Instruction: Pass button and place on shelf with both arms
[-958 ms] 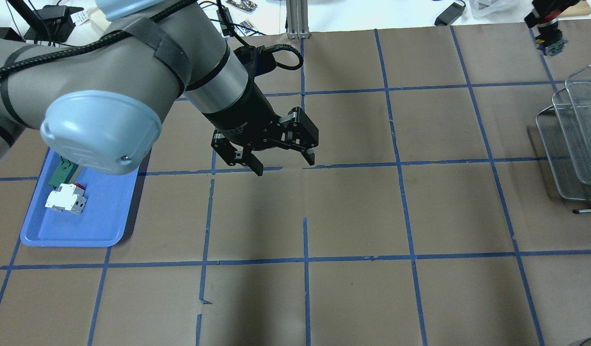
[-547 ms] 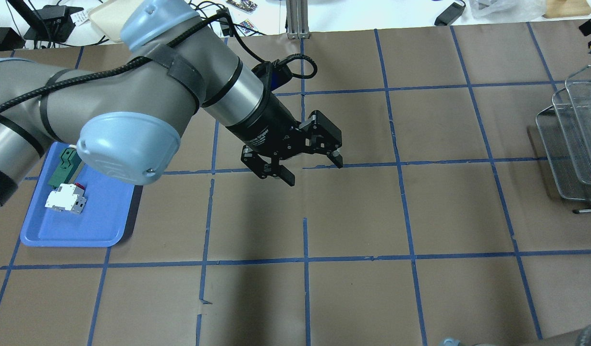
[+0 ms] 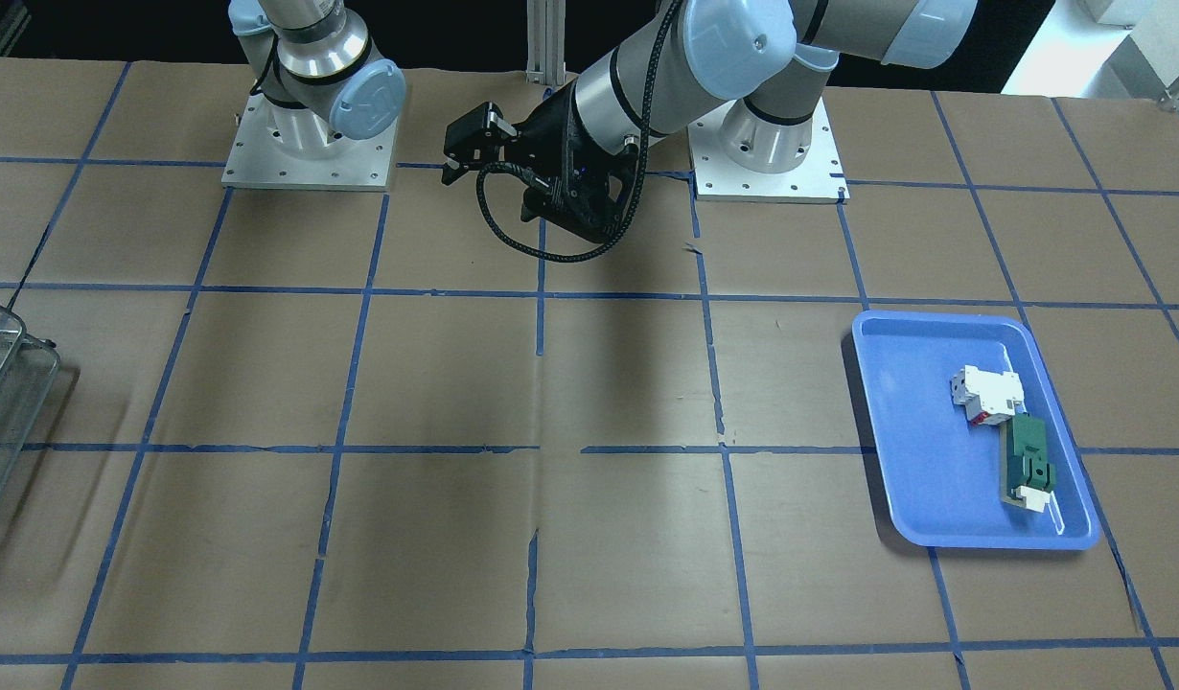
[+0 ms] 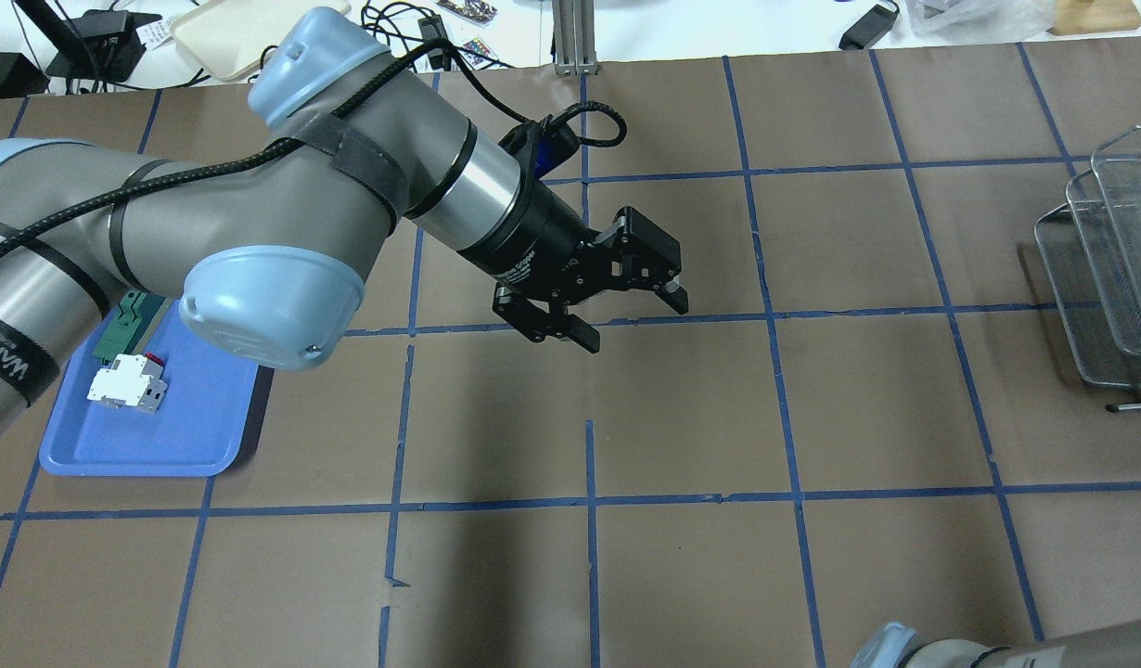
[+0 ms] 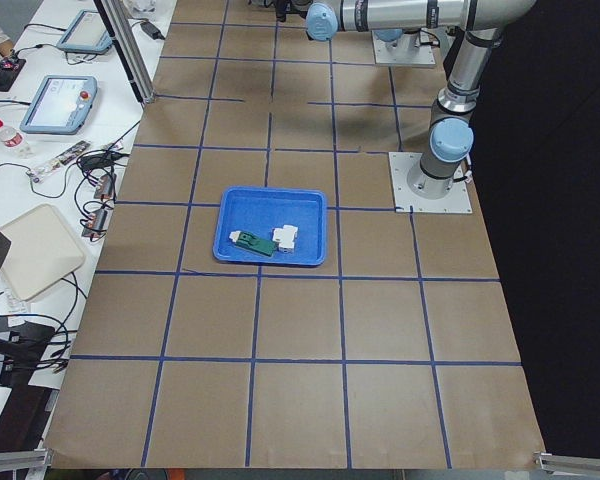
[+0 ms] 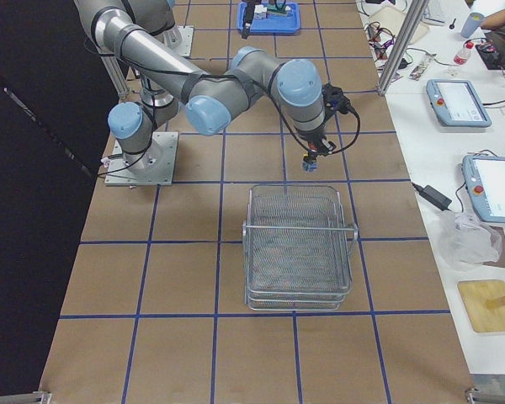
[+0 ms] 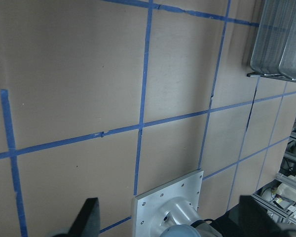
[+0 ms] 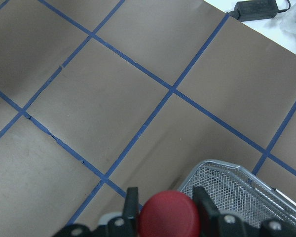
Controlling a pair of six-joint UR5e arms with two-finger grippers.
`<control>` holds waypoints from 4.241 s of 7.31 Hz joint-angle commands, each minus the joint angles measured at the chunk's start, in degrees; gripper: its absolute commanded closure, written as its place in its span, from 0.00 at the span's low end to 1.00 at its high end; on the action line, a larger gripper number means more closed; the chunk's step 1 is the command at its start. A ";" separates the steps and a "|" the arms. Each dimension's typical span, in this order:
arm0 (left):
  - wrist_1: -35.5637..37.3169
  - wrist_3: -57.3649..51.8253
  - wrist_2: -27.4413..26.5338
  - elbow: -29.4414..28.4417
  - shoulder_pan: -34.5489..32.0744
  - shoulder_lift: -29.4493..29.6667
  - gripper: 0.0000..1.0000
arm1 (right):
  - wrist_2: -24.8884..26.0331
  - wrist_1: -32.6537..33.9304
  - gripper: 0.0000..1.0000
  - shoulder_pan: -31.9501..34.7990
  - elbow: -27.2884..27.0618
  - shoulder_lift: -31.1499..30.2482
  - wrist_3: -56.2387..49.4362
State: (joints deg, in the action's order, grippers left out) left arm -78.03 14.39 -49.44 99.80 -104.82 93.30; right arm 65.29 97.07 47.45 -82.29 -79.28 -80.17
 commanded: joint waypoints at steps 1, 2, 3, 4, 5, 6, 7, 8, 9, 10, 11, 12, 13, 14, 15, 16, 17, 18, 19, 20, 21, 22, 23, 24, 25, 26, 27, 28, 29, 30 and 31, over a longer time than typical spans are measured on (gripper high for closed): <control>0.15 -1.02 -3.09 -0.84 1.45 0.39 0.00 | -1.65 0.22 1.00 -2.78 -2.07 -0.43 -6.81; 0.07 -1.64 -8.69 -0.92 2.33 -1.00 0.00 | -6.01 0.22 1.00 -5.84 -3.74 -0.43 -10.41; 0.15 -2.60 -18.75 -1.10 2.68 -1.62 0.00 | -6.57 0.22 1.00 -5.96 -4.10 -0.43 -10.71; 0.85 -3.48 -22.25 -1.27 3.21 -1.63 0.00 | -9.71 0.14 1.00 -6.22 -4.28 0.09 -11.58; 3.21 -5.32 -25.59 -1.02 4.17 -2.67 0.00 | -10.35 0.31 1.00 -6.22 -4.72 0.88 -11.77; 2.71 -6.04 -34.24 -0.93 4.36 -5.47 0.00 | -10.27 0.75 1.00 -6.31 -5.51 1.32 -12.20; 1.57 -7.52 -35.37 0.38 5.75 -6.54 0.00 | -9.66 1.19 1.00 -7.53 -6.47 2.11 -12.64; -2.96 -13.98 -35.73 -0.13 9.77 -7.25 0.00 | -9.13 1.10 1.00 -8.07 -6.74 2.20 -12.21; -4.49 -16.13 -37.30 -1.53 13.72 -7.69 0.00 | -8.43 0.93 1.00 -8.51 -7.44 2.64 -12.29; -4.76 -17.72 -37.22 -3.45 15.85 -7.00 0.00 | -6.07 1.10 0.92 -9.12 -7.88 2.73 -12.12; -7.20 -18.69 -37.22 -7.30 16.04 -5.34 0.00 | -3.53 0.41 0.67 -9.13 -7.97 2.56 -10.55; -10.79 -18.79 -37.31 -9.34 16.05 -4.63 0.00 | -3.33 0.23 0.19 -9.13 -8.15 3.08 -6.80; -11.00 -19.57 -37.31 -9.10 15.79 -4.88 0.00 | -3.24 0.49 0.17 -9.13 -8.15 2.99 -6.24; -11.09 -21.14 -37.31 -8.75 15.52 -5.75 0.00 | -0.97 0.31 0.09 -9.13 -8.15 2.82 -5.97; -11.44 -22.38 -37.31 -8.40 15.52 -6.54 0.00 | 1.22 0.14 0.05 -9.21 -8.06 2.64 -3.01; -11.79 -22.39 -37.31 -8.40 15.52 -6.64 0.00 | 1.42 -0.04 0.01 -9.13 -7.63 2.47 -1.50; -11.71 -22.39 -37.40 -8.40 15.52 -6.64 0.00 | 2.38 0.13 0.00 -9.04 -7.19 2.12 -0.35; -11.71 -22.39 -37.31 -8.48 15.69 -6.64 0.00 | 3.52 0.14 0.00 -8.25 -7.10 -0.41 3.22; -11.71 -22.48 -37.31 -8.57 15.96 -6.64 0.00 | 4.14 -0.04 0.00 -6.07 -7.36 -3.92 8.92; -11.88 -23.44 -37.40 -8.66 15.96 -6.64 0.00 | 10.15 0.05 0.00 -2.39 -7.01 -5.52 16.20; -13.02 -23.62 -37.40 -8.92 16.05 -6.64 0.00 | 14.39 0.05 0.00 2.43 -7.01 -7.19 26.10; -13.46 -24.40 -37.40 -8.84 16.05 -6.64 0.00 | 18.08 -0.04 0.00 8.39 -7.36 -8.68 38.29; -14.08 -29.37 -37.83 -8.57 15.96 -6.64 0.00 | 23.25 -0.04 0.00 16.20 -7.53 -9.31 50.95; -15.65 -31.07 -38.53 -9.01 16.13 -6.64 0.00 | 25.74 -0.30 0.00 24.02 -7.88 -9.49 59.86; -15.84 -31.09 -38.72 -9.01 15.96 -6.64 0.00 | 27.25 -1.78 0.00 29.67 -9.02 -10.01 69.87; -15.75 -31.09 -38.80 -9.01 15.96 -6.64 0.00 | 30.48 -3.54 0.00 34.51 -10.07 -11.23 80.58; -15.75 -30.31 -38.63 -9.10 15.87 -6.64 0.00 | 30.77 -3.99 0.00 40.04 -11.91 -11.33 90.52; -15.75 -29.78 -37.24 -8.49 15.87 -6.55 0.00 | 30.08 -3.82 0.00 44.44 -13.58 -11.86 98.37; -16.19 -29.08 -33.48 -8.40 15.70 -6.55 0.00 | 30.07 -4.17 0.00 48.49 -14.12 -12.82 99.32; -17.06 -25.42 -29.35 -8.31 15.69 -6.47 0.00 | 29.81 -7.74 0.00 49.23 -14.47 -13.70 98.28; -16.98 -24.86 -29.75 -8.57 15.87 -6.55 0.00 | 28.59 -10.99 0.00 48.28 -14.65 -14.84 92.27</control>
State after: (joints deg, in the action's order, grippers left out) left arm -94.72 -12.25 -80.82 91.35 -89.05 86.78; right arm 94.92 89.84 95.40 -96.52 -92.80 16.40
